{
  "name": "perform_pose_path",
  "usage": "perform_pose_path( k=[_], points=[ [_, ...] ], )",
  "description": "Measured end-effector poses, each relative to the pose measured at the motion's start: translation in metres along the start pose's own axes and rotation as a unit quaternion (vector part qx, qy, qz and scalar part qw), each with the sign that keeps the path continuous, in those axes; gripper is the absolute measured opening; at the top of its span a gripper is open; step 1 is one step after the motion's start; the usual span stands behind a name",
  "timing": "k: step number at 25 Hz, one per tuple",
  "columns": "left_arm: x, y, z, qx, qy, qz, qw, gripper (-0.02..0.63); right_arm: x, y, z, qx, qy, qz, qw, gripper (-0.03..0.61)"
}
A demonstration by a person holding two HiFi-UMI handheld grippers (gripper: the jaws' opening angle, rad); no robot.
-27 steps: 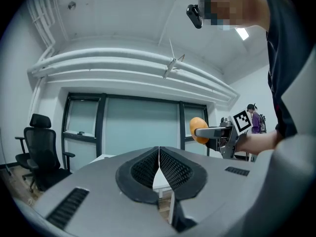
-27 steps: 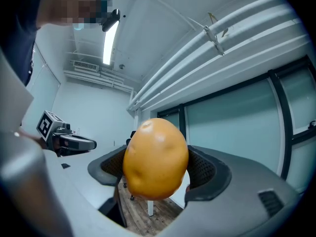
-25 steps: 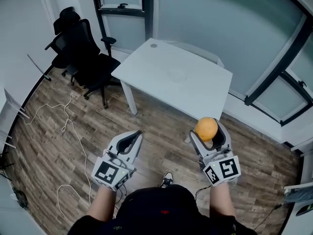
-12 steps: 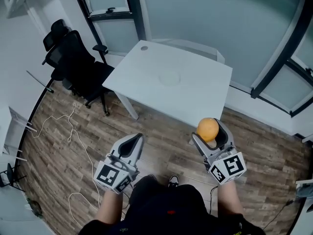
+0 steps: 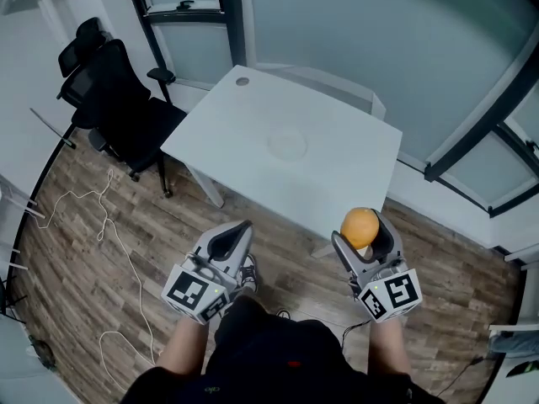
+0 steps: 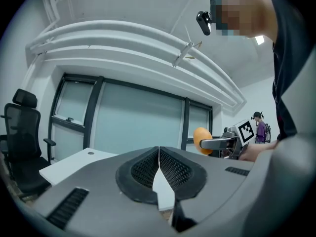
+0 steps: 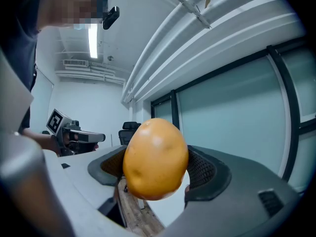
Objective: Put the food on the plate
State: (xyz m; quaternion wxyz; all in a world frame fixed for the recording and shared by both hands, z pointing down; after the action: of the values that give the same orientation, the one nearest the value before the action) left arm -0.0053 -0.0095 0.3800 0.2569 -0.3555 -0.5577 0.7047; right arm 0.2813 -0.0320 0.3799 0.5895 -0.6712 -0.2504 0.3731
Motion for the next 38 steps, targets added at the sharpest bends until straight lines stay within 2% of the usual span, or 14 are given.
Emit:
perform_pose_path(
  k=[13,19,27,32,38],
  points=[
    [-0.086,0.029,0.195,0.002,-0.029,0.016,0.9994,0.025,-0.191,0.038,-0.022,-0.005,-0.04,0.033,0.999,0.37],
    [-0.114,0.035,0.272,-0.026,-0.051,0.029,0.9979,0.025,-0.274,0.05,-0.018,0.004,-0.054,0.049,0.997,0.37],
    [-0.148,0.023,0.311,-0.006,-0.077,0.044,0.996,0.025,-0.333,0.026,-0.038,-0.014,-0.081,0.092,0.992,0.37],
    [-0.168,0.018,0.317,0.006,-0.071,0.055,0.9959,0.025,-0.371,0.0,-0.066,-0.012,-0.071,0.137,0.988,0.37],
    [-0.182,0.007,0.324,0.027,-0.049,0.071,0.9959,0.025,-0.427,-0.055,-0.098,-0.025,-0.066,0.204,0.976,0.37]
  ],
)
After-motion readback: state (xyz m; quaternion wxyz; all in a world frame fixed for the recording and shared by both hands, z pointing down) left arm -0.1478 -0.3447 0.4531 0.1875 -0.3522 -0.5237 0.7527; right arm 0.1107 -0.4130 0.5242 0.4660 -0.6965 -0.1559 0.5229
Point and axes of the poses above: the fingertips, and each gripper's own axes: x backward along the fingers, z to its left, y out of its top, the point moved 8 cm from there along x, backward along the fingers, and after that the axes turned 9 degrees about z, right-handed, at the moved point
